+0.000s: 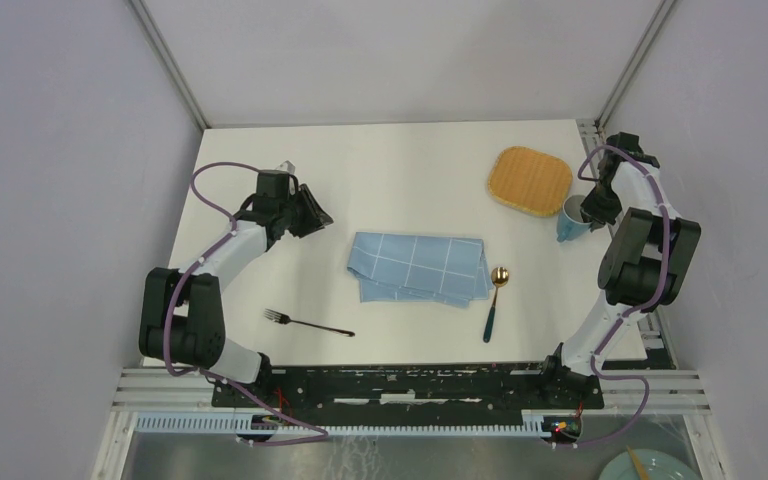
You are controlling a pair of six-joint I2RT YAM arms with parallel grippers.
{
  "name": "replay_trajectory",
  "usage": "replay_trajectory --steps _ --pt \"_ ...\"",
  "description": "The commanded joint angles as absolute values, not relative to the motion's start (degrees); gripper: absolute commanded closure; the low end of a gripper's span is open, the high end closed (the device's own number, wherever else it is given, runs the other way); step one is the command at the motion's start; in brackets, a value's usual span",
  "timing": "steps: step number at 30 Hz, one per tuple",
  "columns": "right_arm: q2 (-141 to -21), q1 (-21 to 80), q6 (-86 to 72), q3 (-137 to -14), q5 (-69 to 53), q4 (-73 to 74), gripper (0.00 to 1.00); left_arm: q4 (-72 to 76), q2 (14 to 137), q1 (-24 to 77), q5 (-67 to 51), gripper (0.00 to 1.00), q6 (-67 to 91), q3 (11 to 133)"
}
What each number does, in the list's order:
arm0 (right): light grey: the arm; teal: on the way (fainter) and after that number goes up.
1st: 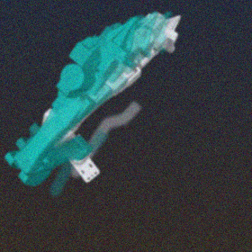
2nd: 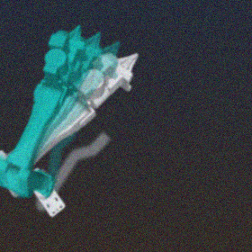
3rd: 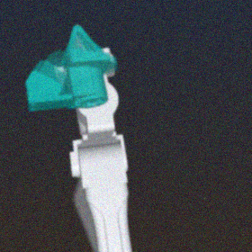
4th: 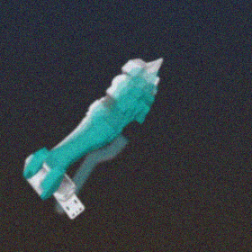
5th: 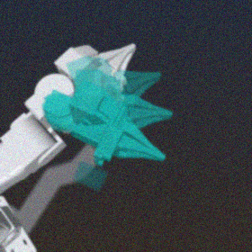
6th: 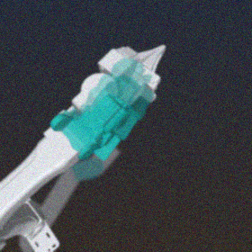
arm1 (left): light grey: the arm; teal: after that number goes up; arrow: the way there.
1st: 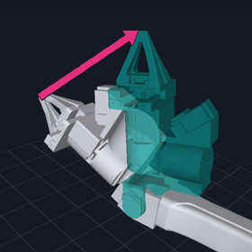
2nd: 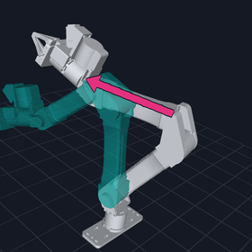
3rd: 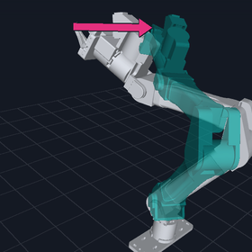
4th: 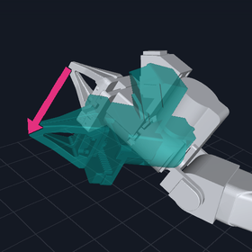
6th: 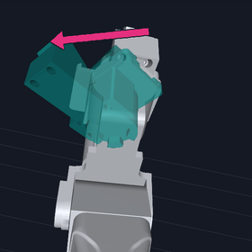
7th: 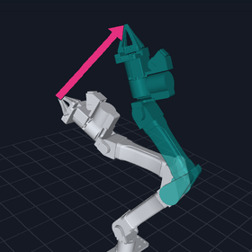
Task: Set the dinner table for one person
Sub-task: Place the cup at the center of the board.
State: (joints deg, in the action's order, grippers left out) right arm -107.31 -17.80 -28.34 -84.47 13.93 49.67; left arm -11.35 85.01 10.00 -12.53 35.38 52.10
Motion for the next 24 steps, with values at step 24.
replay_trajectory --steps 24 --pt "-101.15 -17.99 -29.49 -85.86 14.79 47.14 0.63 -9.00 83.36 10.85 -12.43 0.62 38.14 52.29"
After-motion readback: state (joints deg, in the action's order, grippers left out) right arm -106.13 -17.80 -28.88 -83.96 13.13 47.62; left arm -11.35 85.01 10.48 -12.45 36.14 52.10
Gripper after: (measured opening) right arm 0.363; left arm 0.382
